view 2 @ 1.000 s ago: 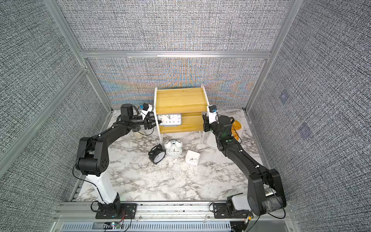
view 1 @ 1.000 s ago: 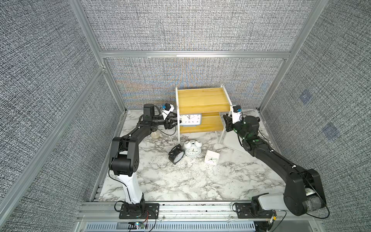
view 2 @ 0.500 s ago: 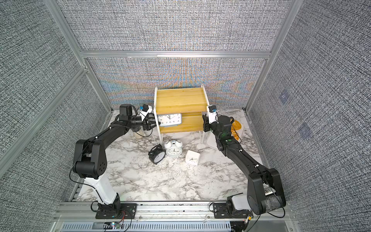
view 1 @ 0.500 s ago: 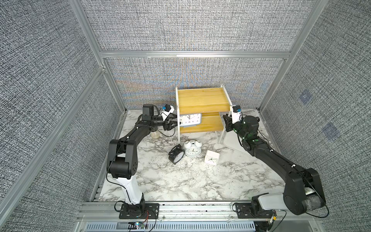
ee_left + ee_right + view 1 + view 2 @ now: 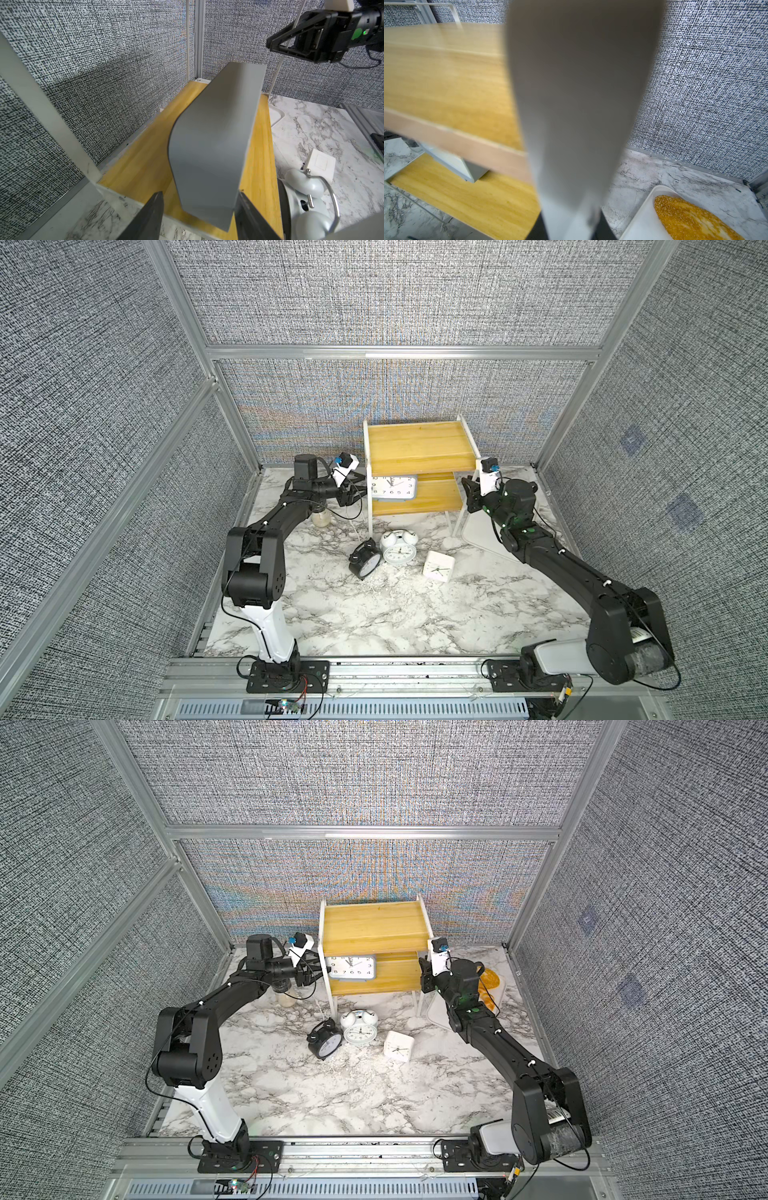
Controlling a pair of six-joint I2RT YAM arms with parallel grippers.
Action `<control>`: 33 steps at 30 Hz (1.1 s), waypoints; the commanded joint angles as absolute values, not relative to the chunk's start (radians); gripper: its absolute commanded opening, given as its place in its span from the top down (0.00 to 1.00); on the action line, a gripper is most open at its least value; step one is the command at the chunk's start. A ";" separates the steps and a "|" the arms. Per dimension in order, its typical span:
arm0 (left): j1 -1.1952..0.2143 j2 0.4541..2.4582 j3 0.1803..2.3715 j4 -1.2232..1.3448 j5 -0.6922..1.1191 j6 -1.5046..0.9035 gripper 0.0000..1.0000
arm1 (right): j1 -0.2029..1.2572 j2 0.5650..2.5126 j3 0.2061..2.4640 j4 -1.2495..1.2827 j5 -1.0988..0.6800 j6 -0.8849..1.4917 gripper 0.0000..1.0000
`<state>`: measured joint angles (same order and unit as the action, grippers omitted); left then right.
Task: Place the alarm clocks on the shelf by style
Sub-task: Place the alarm on the shelf.
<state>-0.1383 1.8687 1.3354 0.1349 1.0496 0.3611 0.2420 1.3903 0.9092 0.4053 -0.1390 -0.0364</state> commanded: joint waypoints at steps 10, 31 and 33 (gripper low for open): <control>-0.139 1.859 1.342 0.116 1.152 0.383 0.41 | 0.242 1.403 0.923 0.399 -0.127 -0.041 0.78; -0.134 1.804 1.344 -0.031 1.131 0.481 0.41 | 0.242 1.398 0.922 0.390 -0.126 -0.044 0.78; -0.131 1.786 1.333 -0.029 1.100 0.481 0.40 | 0.241 1.397 0.922 0.390 -0.127 -0.044 0.78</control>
<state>-0.1356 1.8053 1.3392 -0.0067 1.1351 0.4599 0.2420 1.4002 0.9165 0.4000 -0.1394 -0.0360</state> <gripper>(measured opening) 0.594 0.224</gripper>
